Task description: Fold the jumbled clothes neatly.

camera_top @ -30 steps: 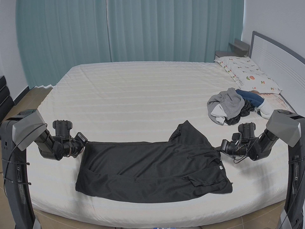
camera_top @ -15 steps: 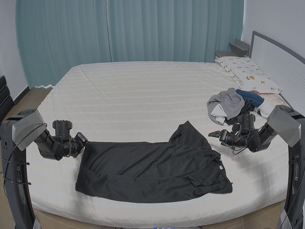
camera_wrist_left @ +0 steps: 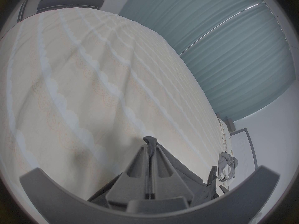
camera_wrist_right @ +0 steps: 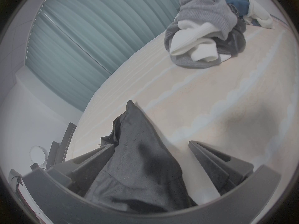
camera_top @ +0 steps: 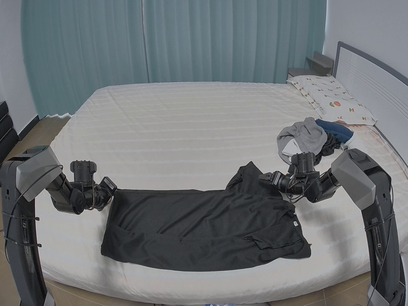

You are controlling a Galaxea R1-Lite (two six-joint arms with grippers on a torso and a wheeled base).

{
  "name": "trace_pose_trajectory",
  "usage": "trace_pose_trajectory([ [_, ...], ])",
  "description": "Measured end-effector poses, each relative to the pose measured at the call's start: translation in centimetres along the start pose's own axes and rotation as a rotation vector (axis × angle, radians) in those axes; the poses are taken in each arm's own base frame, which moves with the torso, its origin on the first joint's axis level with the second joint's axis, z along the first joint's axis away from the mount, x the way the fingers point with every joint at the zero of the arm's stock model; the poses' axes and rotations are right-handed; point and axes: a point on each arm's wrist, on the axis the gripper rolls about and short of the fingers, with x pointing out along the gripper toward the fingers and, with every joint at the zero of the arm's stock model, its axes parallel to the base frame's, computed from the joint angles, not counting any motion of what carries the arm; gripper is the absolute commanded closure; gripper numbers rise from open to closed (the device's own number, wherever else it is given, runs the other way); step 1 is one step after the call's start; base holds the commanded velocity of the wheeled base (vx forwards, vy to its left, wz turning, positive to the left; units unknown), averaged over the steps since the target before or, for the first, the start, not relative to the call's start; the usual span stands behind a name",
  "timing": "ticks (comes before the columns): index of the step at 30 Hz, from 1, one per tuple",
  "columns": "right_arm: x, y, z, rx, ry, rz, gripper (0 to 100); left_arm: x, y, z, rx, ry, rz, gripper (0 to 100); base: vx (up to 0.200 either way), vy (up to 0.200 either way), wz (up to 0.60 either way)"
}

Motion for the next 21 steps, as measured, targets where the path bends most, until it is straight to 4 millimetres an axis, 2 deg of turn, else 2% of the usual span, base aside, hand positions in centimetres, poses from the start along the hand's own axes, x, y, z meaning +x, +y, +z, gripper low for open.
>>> trace_pose_trajectory([
  [1,0.2,0.0,-0.1,0.0,0.0,0.001,0,0.0,0.0,0.0,0.0,-0.001,-0.001,100,0.0,0.0,0.0],
  [2,0.4,-0.1,-0.2,-0.002,0.002,0.002,100,0.0,0.0,0.0,0.0,-0.001,-0.001,100,0.0,0.0,0.0],
  [13,0.8,-0.3,-0.4,0.005,-0.006,0.003,100,0.1,-0.1,0.1,0.001,-0.004,-0.007,100,0.0,0.0,0.0],
  [21,0.5,0.4,1.3,-0.015,-0.134,0.045,100,0.1,-0.4,0.4,0.003,-0.013,-0.017,100,0.0,0.0,0.0],
])
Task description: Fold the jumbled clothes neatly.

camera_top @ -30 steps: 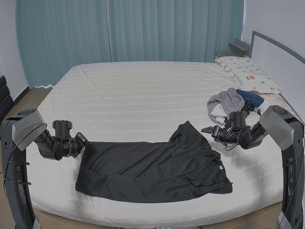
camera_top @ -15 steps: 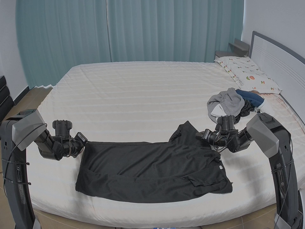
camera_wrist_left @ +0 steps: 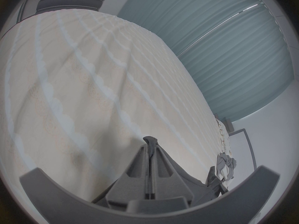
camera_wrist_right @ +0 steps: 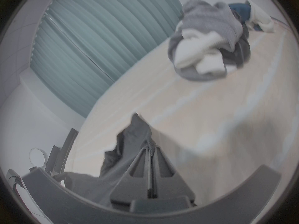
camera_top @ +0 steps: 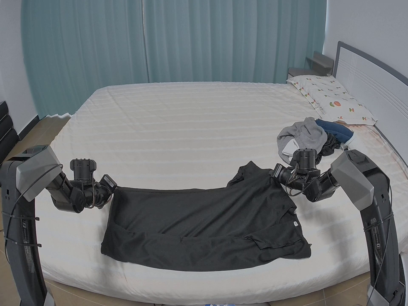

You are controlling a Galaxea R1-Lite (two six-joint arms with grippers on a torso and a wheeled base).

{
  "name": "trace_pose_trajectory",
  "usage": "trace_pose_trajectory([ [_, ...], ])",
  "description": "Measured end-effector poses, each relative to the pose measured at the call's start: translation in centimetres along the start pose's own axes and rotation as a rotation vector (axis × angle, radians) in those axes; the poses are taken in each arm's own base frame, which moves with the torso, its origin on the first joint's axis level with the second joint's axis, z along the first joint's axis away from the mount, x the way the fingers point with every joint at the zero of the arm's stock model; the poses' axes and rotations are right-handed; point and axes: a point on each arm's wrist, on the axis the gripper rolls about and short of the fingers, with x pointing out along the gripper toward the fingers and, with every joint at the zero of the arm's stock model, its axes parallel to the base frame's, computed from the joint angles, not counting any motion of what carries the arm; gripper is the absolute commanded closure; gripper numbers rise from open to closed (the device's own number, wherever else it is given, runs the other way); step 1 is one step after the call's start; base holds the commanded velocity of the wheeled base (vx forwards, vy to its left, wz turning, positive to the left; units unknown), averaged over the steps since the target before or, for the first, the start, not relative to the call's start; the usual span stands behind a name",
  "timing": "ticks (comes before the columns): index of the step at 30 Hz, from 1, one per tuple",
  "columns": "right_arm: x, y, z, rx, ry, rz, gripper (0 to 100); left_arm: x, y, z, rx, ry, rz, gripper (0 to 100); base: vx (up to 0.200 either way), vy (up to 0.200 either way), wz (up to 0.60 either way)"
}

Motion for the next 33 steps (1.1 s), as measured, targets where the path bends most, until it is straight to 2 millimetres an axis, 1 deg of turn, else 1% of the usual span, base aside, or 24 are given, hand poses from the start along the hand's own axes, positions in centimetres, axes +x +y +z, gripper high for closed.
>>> trace_pose_trajectory([
  [8,-0.2,1.7,2.9,-0.018,-0.195,0.041,100,-0.3,-1.0,1.0,0.008,-0.046,-0.047,100,0.0,0.0,0.0],
  [12,-0.1,2.5,3.9,-0.029,-0.258,0.051,100,-0.6,-1.1,1.4,0.01,-0.073,-0.067,100,0.0,0.0,0.0],
  [24,-0.4,1.8,3.0,-0.05,-0.227,0.021,100,-0.7,-0.6,1.3,0.008,-0.07,-0.054,100,0.0,0.0,0.0],
  [33,-1.5,1.7,2.9,-0.047,-0.195,0.011,100,-1.2,-0.6,1.1,0.01,-0.062,-0.05,100,0.0,0.0,0.0],
])
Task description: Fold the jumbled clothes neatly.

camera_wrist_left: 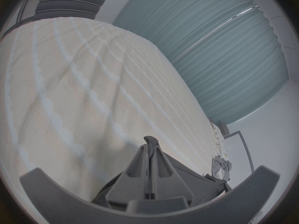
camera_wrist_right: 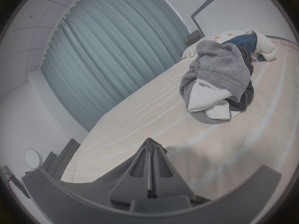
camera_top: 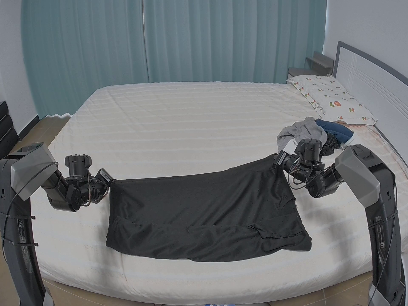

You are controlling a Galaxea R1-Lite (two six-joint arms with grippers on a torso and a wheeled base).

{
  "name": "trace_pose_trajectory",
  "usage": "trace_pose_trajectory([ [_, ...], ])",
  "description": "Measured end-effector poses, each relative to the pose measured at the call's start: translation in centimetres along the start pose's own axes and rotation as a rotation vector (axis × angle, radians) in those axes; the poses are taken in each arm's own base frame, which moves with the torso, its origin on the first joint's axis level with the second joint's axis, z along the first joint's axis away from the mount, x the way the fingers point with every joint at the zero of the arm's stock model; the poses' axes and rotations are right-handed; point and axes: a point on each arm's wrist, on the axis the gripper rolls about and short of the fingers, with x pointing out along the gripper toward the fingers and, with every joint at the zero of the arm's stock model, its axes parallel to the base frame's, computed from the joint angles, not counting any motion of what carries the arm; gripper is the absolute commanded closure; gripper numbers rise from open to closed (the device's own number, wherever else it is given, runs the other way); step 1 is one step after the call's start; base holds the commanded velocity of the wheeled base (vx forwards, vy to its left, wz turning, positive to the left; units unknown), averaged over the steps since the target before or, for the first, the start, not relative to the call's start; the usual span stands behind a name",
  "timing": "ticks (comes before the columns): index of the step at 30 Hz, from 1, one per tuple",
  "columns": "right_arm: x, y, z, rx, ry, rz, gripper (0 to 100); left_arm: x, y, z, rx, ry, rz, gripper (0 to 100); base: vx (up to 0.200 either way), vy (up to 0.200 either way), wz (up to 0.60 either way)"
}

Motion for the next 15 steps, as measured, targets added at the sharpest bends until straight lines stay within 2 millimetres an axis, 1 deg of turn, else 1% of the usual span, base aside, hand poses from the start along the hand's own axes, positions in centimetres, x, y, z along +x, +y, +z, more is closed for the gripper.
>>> trace_pose_trajectory([
  [4,-0.7,-0.3,0.1,0.004,0.022,-0.003,100,-0.2,-0.1,0.0,0.001,0.0,-0.001,100,0.0,0.0,0.0],
  [8,-2.0,-0.6,-0.1,0.009,0.056,0.018,100,-0.4,-0.1,0.0,0.001,0.001,0.0,100,0.0,0.0,0.0],
  [10,-2.5,-0.6,0.2,0.009,0.05,0.035,100,-0.5,-0.1,0.0,0.0,-0.003,-0.003,100,0.0,0.0,0.0],
  [15,-2.9,-0.5,0.8,0.01,0.021,0.053,100,-0.5,-0.6,0.4,0.009,-0.048,-0.052,100,0.0,0.0,0.0],
])
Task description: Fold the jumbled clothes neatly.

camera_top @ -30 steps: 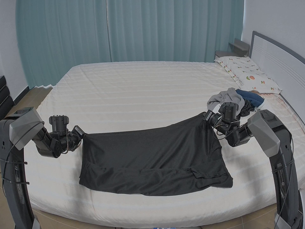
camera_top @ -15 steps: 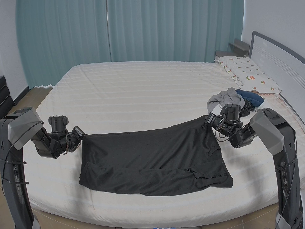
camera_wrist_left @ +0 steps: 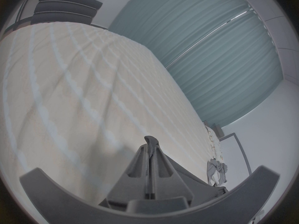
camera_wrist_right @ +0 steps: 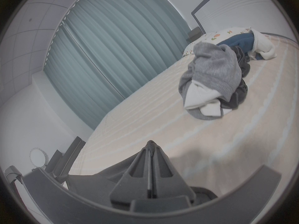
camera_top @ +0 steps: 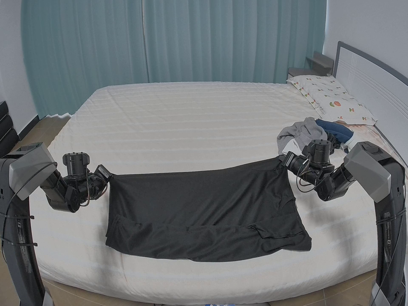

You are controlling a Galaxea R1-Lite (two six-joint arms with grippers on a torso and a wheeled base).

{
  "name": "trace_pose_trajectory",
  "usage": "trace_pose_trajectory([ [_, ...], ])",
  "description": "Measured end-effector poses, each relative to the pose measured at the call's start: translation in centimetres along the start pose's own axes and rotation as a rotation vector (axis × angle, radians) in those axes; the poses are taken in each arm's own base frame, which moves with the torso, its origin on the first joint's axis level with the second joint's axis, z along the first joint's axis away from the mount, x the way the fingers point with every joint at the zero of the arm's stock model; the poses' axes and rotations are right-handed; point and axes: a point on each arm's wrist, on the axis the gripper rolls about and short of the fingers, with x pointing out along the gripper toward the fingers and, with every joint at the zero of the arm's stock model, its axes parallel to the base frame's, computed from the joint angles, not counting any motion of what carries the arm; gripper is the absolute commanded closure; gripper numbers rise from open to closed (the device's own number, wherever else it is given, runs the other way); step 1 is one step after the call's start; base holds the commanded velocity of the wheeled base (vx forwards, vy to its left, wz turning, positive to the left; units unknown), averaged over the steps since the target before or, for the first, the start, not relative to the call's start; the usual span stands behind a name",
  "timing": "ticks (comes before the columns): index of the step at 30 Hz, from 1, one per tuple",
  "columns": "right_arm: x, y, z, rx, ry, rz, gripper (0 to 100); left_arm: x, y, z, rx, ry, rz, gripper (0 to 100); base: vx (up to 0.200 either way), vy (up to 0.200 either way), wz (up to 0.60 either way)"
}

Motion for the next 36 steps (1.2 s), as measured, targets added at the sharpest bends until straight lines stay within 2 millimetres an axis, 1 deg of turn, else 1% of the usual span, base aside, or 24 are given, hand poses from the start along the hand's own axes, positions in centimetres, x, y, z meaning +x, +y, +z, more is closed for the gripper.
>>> trace_pose_trajectory([
  [3,0.2,0.0,0.1,-0.005,-0.026,0.014,100,0.1,-0.3,0.2,0.004,-0.028,-0.029,100,0.0,0.0,0.0],
  [8,0.5,-0.3,-0.4,-0.003,-0.025,0.011,100,0.2,-0.5,-0.3,0.007,-0.022,-0.033,100,0.0,0.0,0.0],
  [16,0.1,-1.1,-0.9,0.012,-0.003,-0.01,100,0.2,-0.2,-0.5,0.003,-0.016,-0.025,100,0.0,0.0,0.0],
  [23,-1.1,-1.7,-1.5,0.015,0.032,-0.03,100,-0.4,0.4,-1.0,-0.003,0.013,-0.004,100,0.0,0.0,0.0],
  [29,-2.6,-2.2,-2.3,-0.007,0.11,-0.013,100,-1.2,0.9,-1.2,0.006,0.047,0.003,100,0.0,0.0,0.0],
  [31,-3.3,-2.6,-2.7,-0.033,0.142,-0.014,100,-1.7,1.2,-1.3,0.03,0.066,0.002,100,0.0,0.0,0.0],
  [36,-4.7,-3.4,-3.6,-0.088,0.197,-0.03,100,-2.7,2.1,-1.8,0.154,0.109,0.023,100,0.0,0.0,0.0],
])
